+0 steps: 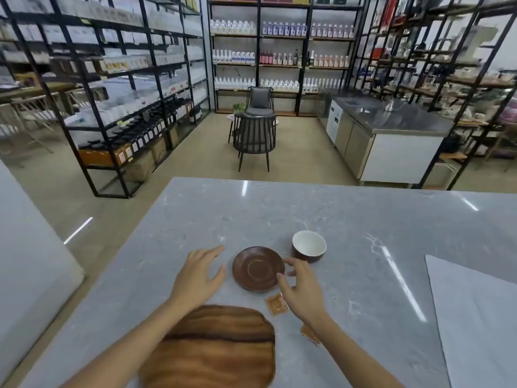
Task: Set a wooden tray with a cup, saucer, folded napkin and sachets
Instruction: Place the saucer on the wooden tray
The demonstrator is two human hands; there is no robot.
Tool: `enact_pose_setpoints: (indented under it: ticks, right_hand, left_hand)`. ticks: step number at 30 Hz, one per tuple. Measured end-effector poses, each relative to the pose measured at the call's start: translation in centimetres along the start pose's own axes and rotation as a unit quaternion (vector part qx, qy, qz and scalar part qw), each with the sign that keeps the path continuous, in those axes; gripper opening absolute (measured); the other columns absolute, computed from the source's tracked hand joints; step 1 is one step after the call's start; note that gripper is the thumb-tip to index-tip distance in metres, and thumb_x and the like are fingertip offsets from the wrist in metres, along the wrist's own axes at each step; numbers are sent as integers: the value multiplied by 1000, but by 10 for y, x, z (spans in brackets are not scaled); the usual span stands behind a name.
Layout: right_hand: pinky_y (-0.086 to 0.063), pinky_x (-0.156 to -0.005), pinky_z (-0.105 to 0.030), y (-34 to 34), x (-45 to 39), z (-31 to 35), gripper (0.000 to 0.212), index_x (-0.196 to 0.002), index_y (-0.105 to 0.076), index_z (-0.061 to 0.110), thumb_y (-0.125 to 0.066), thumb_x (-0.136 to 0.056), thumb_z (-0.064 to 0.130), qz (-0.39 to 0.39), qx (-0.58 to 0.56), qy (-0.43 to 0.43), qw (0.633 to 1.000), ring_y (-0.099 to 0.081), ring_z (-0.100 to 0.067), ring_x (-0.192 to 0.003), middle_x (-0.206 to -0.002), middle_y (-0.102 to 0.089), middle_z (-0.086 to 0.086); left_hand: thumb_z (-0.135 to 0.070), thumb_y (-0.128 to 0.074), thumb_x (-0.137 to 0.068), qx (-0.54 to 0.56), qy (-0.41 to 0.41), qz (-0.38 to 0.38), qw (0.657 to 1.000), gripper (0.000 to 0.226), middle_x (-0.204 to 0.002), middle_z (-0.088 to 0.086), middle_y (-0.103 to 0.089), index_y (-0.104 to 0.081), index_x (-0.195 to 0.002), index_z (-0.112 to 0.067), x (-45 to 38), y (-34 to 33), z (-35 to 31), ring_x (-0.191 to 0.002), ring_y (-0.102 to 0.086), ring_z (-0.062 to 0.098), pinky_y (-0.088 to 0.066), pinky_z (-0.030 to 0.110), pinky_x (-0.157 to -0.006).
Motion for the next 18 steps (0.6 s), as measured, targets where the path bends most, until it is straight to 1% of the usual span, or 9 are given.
enact_pose_setpoints:
  ticks: [4,6,8,11,14,18]
  right_hand:
    - [-57,-90,-42,-14,-18,-23,40,-134,-59,17,-66,-95,27,42,-17,-49,998,-61,-15,-103,-118,-57,-1]
    - [-53,-96,-40,-25,-26,-33,43,-136,-57,15,-66,-95,25,62,-14,-58,996,-59,-18,-108,-117,-56,-1]
    - [-47,-101,-37,-34,-31,-38,46,-138,-56,12,-67,-94,22,80,-8,-64,995,-55,-22,-116,-120,-59,-5]
    - [-43,-99,-32,-43,-37,-49,45,-137,-56,13,-64,-93,18,81,-1,-97,992,-49,-24,-124,-123,-63,-8]
    - [-43,-96,-31,-51,-41,-55,44,-136,-56,12,-62,-93,15,94,4,-116,989,-52,-26,-123,-123,-65,-9]
    - [-44,-98,-30,-57,-42,-57,51,-144,-52,10,-60,-93,8,97,-1,-129,987,-55,-29,-123,-131,-62,-13]
  left_hand:
    - [-42,-60,-95,33,64,74,995,58,-135,-3,-54,-44,-149,-32,-15,-44,15,-128,-50,17,-43,33,-108]
    - [-43,-60,-95,42,85,97,991,61,-137,-1,-53,-41,-151,-31,-22,-63,21,-127,-52,17,-43,34,-108]
    - [-41,-62,-95,51,98,119,987,63,-139,3,-53,-39,-152,-29,-26,-79,27,-122,-56,18,-43,32,-107]
    - [-34,-67,-94,86,115,153,978,66,-141,6,-52,-37,-153,-29,-28,-99,32,-103,-64,11,-49,28,-100]
    - [-29,-70,-93,109,124,171,971,72,-146,6,-50,-34,-155,-26,-30,-111,35,-102,-66,13,-52,32,-100]
    - [-25,-72,-91,124,151,165,967,73,-144,8,-50,-36,-155,-21,-37,-118,40,-99,-66,13,-53,28,-95]
Point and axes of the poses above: each hand's wrist, its own x-axis away from the middle knuckle, its own y-axis out of the back of the hand, z = x × y, the point moved 7 cm from there along -x, towards the middle knuckle
